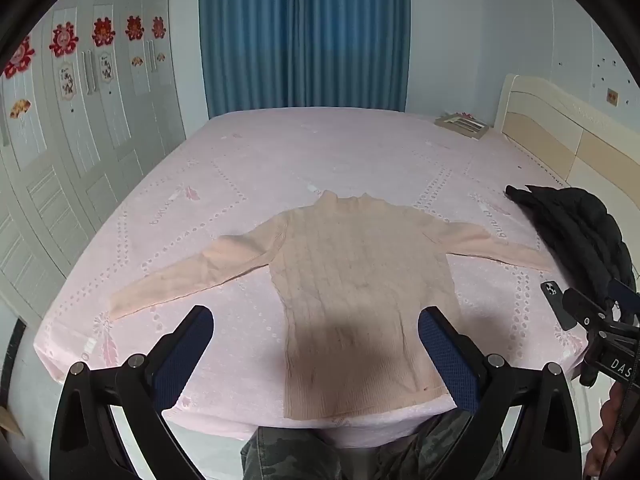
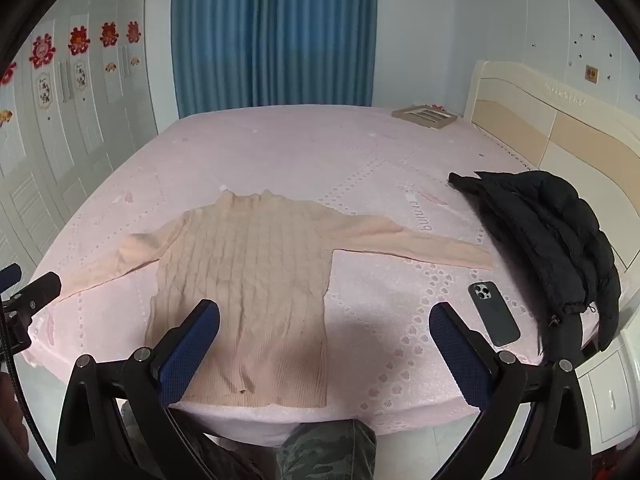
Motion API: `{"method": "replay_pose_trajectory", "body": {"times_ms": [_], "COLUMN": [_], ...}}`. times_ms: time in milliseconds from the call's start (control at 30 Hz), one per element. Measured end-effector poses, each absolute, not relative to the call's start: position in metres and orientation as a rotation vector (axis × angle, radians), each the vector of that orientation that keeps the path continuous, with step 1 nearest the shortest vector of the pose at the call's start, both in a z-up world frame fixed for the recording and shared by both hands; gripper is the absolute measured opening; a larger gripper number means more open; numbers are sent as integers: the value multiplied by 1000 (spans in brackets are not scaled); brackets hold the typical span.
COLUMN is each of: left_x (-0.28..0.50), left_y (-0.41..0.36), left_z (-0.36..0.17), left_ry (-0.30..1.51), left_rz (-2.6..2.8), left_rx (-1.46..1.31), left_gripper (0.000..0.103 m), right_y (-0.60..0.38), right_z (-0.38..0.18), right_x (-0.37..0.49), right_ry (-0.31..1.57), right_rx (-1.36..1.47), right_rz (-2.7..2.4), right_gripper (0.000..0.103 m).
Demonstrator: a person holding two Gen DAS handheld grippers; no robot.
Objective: Fold small clothes
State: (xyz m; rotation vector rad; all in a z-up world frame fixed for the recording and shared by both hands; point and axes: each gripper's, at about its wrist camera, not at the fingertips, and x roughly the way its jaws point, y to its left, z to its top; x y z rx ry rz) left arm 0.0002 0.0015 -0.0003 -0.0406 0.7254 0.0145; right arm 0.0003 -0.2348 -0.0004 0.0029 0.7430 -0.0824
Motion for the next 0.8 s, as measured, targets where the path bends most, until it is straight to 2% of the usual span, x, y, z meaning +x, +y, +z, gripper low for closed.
{"method": "replay_pose_trajectory", "body": {"times_ms": [800], "left_x": [1], "left_y": [0], "left_z": [4], "left_ry": [733], "left_rz": [27], "left_rx": [-6], "left_gripper": [103], "right_y": [-227], "right_z": [1], "right_x": [-2], "right_ry": [767], "right_rx": [19], "right_rz": [-73], "right_gripper": [103]}}
